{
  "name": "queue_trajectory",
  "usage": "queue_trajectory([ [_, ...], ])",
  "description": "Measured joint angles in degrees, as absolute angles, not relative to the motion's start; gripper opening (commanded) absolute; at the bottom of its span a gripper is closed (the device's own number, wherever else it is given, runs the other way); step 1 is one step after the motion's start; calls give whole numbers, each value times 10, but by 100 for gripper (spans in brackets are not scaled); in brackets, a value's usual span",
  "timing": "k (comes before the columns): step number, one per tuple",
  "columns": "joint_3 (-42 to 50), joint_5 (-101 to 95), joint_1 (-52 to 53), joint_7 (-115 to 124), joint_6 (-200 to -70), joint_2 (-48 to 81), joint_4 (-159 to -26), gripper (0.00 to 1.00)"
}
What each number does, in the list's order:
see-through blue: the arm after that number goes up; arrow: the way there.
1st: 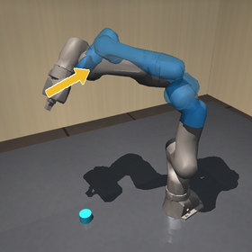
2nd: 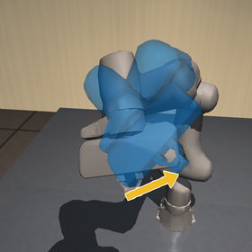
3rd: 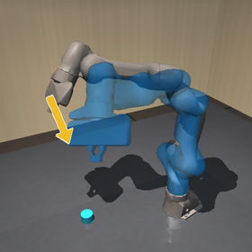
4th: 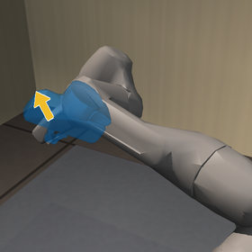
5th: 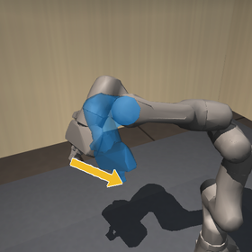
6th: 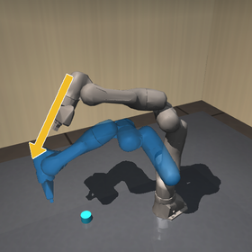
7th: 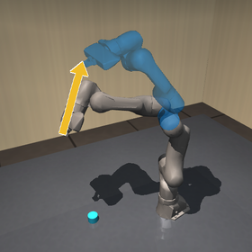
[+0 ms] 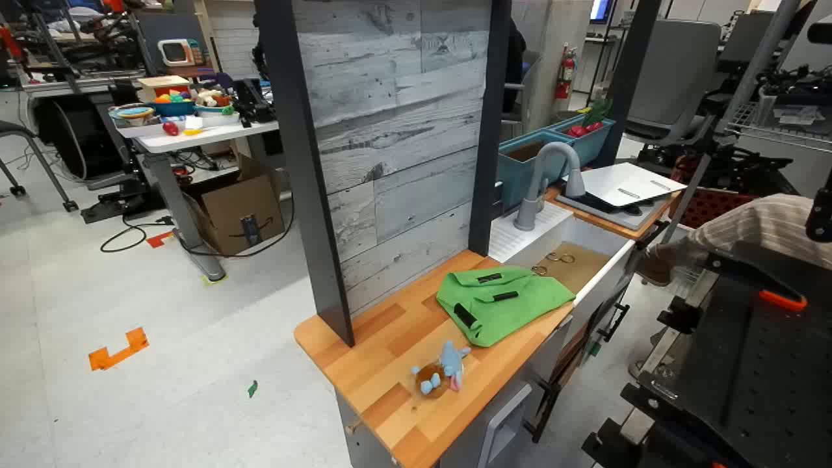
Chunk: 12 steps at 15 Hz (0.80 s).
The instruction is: Turn the tap nozzle to the left
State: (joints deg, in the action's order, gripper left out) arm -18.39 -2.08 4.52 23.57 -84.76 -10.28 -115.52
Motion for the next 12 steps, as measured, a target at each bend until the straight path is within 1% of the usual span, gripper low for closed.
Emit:
queue_trajectory([
  [4,-176,-27,50,235,-858,-102,-1158,100],
  [6,-166,-47,50,228,-891,-100,-1169,100],
  [12,-93,-122,35,150,-1087,-67,-1219,100],
])
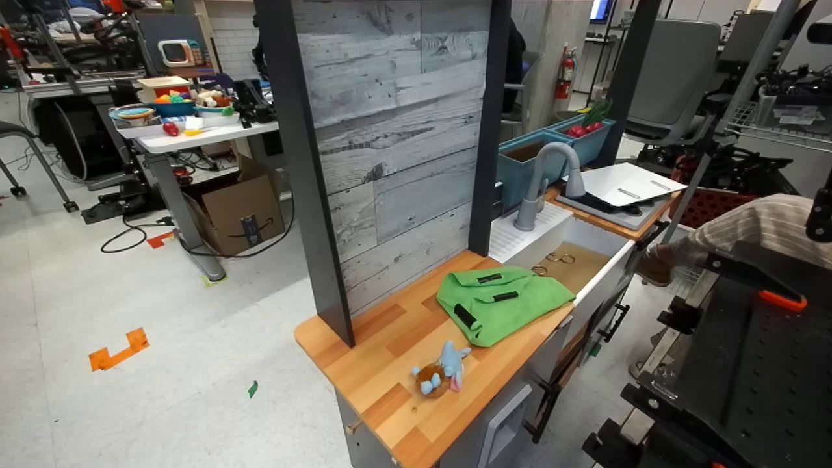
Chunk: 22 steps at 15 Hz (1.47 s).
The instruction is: Turn the tap nozzle to the left
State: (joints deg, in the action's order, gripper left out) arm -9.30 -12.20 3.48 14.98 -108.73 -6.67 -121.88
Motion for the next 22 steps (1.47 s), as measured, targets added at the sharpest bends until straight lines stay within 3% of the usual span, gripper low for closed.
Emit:
queue_trajectory([
  [9,24,-95,-46,-153,-1337,86,-1216,100],
  [22,31,2,-181,-306,-1288,342,-1005,100],
])
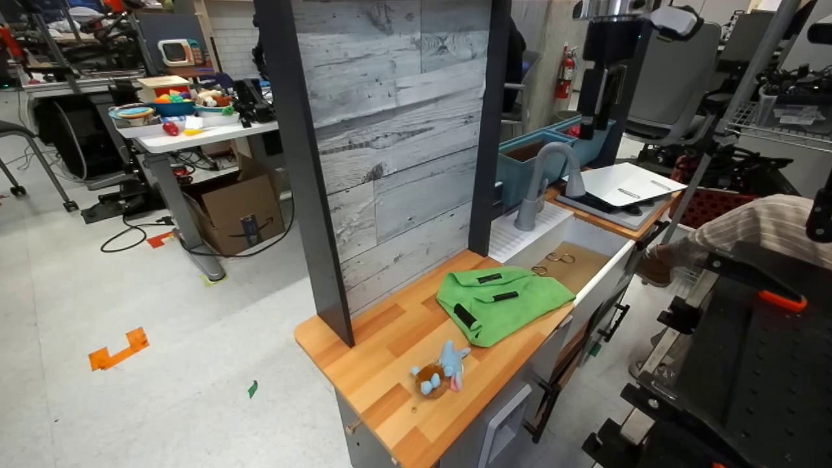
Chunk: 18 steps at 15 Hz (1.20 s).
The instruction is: Turn the tap nozzle to the left
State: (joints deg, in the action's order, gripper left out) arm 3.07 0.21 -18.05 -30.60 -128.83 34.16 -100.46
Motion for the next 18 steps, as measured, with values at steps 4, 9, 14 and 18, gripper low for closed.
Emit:
queue_trajectory([
  [4,38,2,-199,-291,-1265,400,-947,100],
  [9,46,2,-201,-216,-1253,458,-886,100],
  [14,46,3,-200,-134,-1254,499,-840,75],
  [18,47,3,-195,-88,-1256,517,-816,51],
])
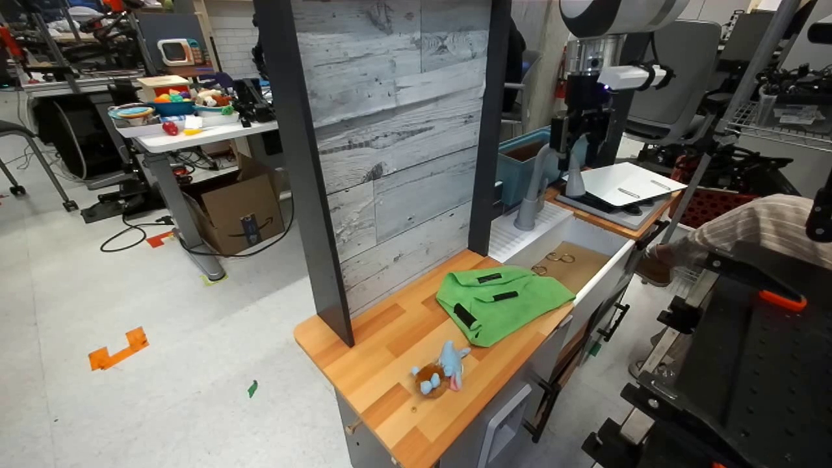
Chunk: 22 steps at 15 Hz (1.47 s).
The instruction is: Turn the tap nozzle to the left
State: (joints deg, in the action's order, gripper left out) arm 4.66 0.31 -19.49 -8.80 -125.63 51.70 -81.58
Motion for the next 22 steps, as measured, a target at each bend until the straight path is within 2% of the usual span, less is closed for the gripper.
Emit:
queue_trajectory([
  [5,59,2,-179,-46,-1260,525,-806,12],
  [7,64,2,-172,-28,-1260,525,-806,2],
  [8,68,1,-168,-19,-1260,525,-806,6],
  [22,74,75,-129,223,-1334,500,-860,6],
])
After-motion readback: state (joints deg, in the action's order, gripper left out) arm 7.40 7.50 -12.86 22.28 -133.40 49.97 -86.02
